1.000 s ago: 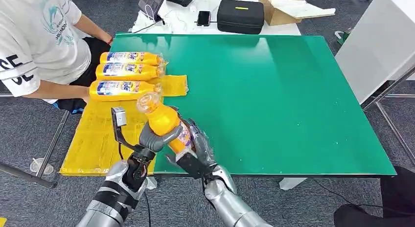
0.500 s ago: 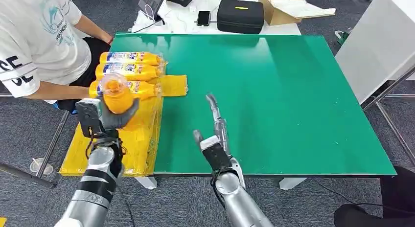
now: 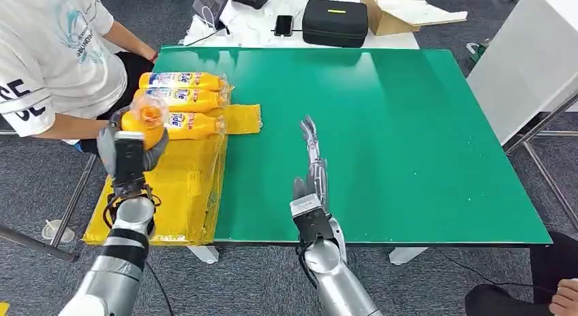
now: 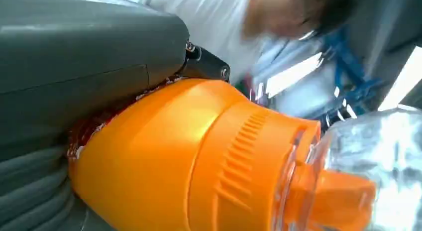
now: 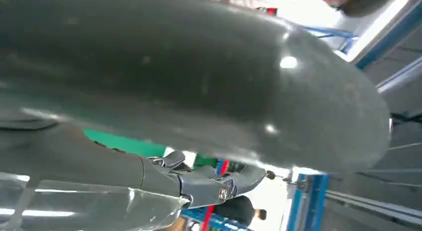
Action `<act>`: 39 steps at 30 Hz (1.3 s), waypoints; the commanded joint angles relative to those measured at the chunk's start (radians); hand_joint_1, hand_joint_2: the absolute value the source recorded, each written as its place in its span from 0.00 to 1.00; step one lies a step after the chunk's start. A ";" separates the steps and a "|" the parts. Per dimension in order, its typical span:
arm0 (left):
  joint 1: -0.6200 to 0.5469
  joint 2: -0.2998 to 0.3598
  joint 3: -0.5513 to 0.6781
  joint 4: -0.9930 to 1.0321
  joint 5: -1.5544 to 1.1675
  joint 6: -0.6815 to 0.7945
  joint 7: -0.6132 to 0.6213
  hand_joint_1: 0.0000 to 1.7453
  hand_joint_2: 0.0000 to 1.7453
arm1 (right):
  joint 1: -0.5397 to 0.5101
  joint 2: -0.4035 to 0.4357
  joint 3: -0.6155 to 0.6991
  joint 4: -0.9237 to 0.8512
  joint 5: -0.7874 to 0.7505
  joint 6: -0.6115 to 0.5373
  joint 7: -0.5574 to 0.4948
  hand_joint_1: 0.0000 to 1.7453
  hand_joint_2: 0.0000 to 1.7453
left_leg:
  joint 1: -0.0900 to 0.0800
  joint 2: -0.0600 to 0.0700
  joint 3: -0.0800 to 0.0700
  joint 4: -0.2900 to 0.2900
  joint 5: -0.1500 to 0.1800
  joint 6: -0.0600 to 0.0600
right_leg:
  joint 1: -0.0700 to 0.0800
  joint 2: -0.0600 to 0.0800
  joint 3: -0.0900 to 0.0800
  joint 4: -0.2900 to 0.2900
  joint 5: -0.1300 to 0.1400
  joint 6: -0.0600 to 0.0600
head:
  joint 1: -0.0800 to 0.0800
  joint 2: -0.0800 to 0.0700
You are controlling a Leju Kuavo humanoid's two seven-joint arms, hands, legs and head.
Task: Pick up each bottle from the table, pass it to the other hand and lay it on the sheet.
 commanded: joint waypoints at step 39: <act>-0.120 0.156 -0.284 0.531 -0.360 -0.615 0.073 0.00 0.00 | -0.082 -0.027 0.076 0.147 -0.077 0.145 -0.005 0.00 0.00 | 0.000 0.003 0.004 -0.001 0.000 0.000 | 0.001 0.002 0.005 -0.001 0.000 -0.002 | 0.000 0.000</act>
